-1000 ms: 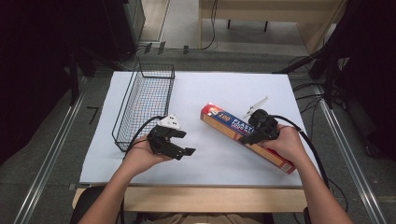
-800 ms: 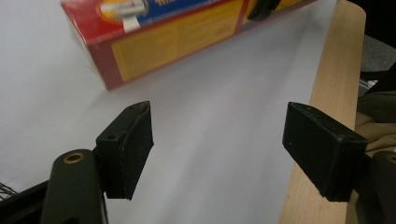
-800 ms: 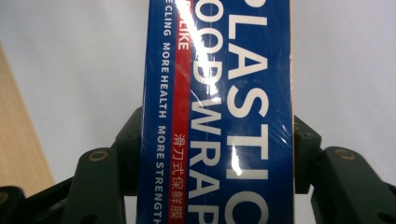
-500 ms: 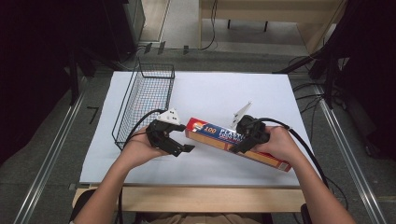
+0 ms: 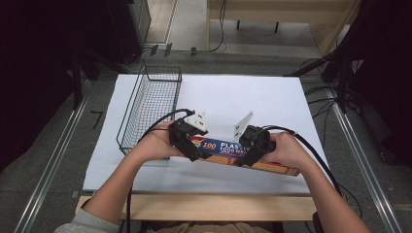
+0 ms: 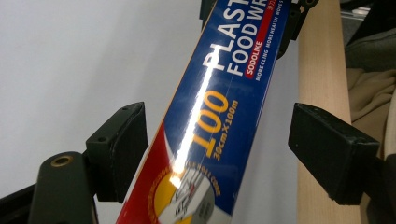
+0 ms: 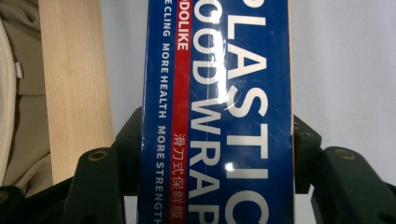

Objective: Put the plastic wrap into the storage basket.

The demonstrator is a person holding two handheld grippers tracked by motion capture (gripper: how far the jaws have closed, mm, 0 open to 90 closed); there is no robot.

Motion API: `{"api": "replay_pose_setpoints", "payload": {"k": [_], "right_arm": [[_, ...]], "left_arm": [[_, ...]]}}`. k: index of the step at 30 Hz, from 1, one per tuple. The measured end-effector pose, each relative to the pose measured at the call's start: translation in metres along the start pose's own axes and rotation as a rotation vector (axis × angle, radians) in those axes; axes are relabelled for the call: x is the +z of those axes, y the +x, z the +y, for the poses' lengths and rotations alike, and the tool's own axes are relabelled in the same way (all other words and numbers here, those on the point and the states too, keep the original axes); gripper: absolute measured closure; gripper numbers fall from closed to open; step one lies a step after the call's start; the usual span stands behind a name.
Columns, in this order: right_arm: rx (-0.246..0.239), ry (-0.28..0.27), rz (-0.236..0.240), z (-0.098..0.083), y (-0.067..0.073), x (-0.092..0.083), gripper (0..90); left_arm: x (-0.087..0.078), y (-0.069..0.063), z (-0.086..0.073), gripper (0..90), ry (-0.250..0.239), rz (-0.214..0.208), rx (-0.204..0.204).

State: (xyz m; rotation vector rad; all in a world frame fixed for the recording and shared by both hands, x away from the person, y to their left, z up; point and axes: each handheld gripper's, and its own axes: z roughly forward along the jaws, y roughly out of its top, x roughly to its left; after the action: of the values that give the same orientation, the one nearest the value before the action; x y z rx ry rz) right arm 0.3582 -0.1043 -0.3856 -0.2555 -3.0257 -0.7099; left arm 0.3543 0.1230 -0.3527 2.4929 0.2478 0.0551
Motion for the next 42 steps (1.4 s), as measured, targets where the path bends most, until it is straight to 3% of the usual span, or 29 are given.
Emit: {"api": "replay_pose_setpoints", "payload": {"k": [5,8,11,14,18,24,31,35,42], "right_arm": [[-0.036,-0.010,0.003,0.005,0.002,-0.003,41.3],[-0.051,-0.012,0.011,0.009,0.005,-0.005,41.3],[-0.078,-0.028,-0.004,0.013,0.007,-0.005,41.3],[-0.084,-0.029,0.006,0.016,0.009,-0.007,41.2],[-0.104,-0.028,-0.018,0.019,0.012,-0.006,41.2],[-0.122,-0.037,-0.038,0.022,0.014,-0.002,41.2],[-0.135,-0.028,-0.028,0.022,0.016,0.003,41.2],[-0.139,-0.035,-0.038,0.022,0.016,0.006,41.2],[-0.127,-0.043,0.010,0.019,0.013,0.011,41.0]], "left_arm": [[0.010,-0.001,0.004,20.5,0.048,0.005,0.039],[0.013,-0.001,0.006,20.2,0.044,-0.019,0.056],[0.015,-0.003,0.006,26.2,0.041,-0.052,0.083],[0.019,-0.003,0.007,29.0,0.077,-0.058,0.085],[0.021,-0.004,0.006,33.1,0.098,-0.060,0.098],[0.029,-0.004,0.005,33.2,0.126,-0.072,0.072],[0.033,-0.007,0.002,35.2,0.124,-0.071,0.080],[0.035,-0.006,0.002,33.6,0.147,-0.069,0.060],[0.040,-0.009,0.000,37.8,0.154,-0.088,0.049]]}}
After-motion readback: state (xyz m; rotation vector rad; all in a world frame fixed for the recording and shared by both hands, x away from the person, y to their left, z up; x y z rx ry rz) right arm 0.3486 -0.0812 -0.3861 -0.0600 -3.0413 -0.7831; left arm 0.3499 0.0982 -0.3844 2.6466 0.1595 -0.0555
